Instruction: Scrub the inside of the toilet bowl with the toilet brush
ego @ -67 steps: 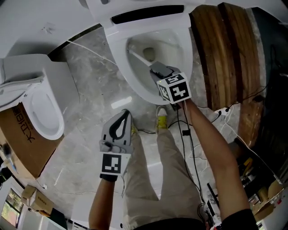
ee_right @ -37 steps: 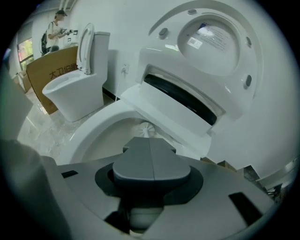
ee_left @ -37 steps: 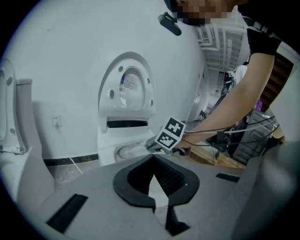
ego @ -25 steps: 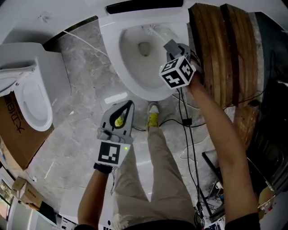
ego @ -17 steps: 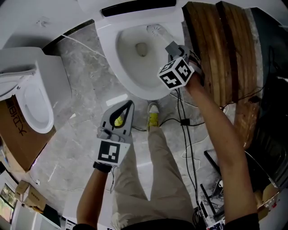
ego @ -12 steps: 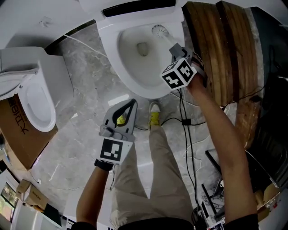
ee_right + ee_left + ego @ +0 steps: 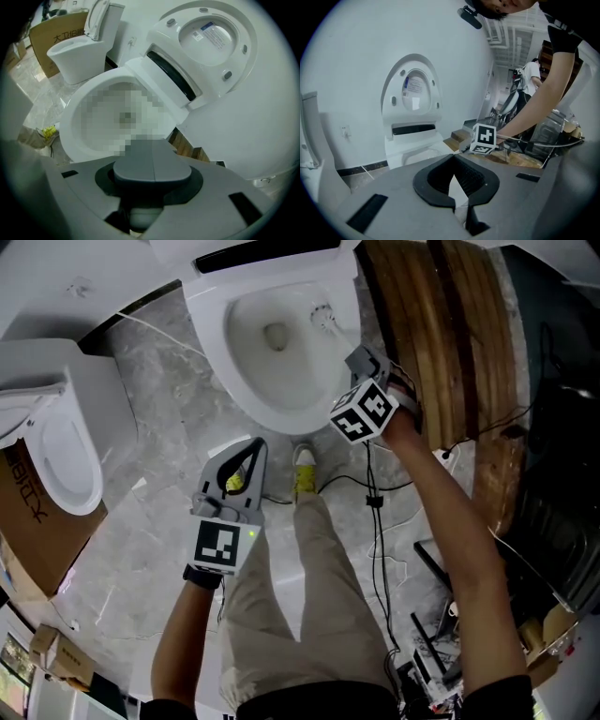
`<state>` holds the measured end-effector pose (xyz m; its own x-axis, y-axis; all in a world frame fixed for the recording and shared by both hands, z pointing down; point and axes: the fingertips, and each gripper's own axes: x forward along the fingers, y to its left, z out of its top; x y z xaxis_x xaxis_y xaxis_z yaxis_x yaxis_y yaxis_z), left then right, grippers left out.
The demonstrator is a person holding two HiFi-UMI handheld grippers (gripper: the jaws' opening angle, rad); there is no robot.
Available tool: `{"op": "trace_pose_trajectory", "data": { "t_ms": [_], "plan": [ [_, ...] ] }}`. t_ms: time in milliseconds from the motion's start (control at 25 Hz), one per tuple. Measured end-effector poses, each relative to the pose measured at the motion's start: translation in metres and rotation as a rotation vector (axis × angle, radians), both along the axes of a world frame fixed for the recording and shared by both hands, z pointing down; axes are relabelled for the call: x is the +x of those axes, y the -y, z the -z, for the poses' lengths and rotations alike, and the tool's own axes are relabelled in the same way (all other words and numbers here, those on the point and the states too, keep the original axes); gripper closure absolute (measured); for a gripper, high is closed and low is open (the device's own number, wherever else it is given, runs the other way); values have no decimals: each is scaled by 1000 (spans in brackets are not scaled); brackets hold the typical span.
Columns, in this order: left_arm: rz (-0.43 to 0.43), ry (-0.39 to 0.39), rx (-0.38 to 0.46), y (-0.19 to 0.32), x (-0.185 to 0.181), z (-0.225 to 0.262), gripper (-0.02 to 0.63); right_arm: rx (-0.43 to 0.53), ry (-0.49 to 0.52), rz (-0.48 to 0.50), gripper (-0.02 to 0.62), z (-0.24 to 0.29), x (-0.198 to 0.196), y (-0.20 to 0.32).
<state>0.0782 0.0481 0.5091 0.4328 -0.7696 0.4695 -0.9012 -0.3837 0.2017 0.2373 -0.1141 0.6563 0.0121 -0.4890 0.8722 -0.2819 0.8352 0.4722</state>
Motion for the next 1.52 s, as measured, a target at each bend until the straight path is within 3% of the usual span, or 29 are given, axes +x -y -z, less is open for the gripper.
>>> {"op": "trace_pose_trajectory", "data": {
  "t_ms": [800, 1520],
  "plan": [
    [59, 13, -15, -13, -39, -5, 589, -75, -16, -6, 434, 6, 21, -82],
    [69, 7, -39, -23, -57, -10, 589, -200, -24, -30, 433, 16, 7, -155]
  ]
}}
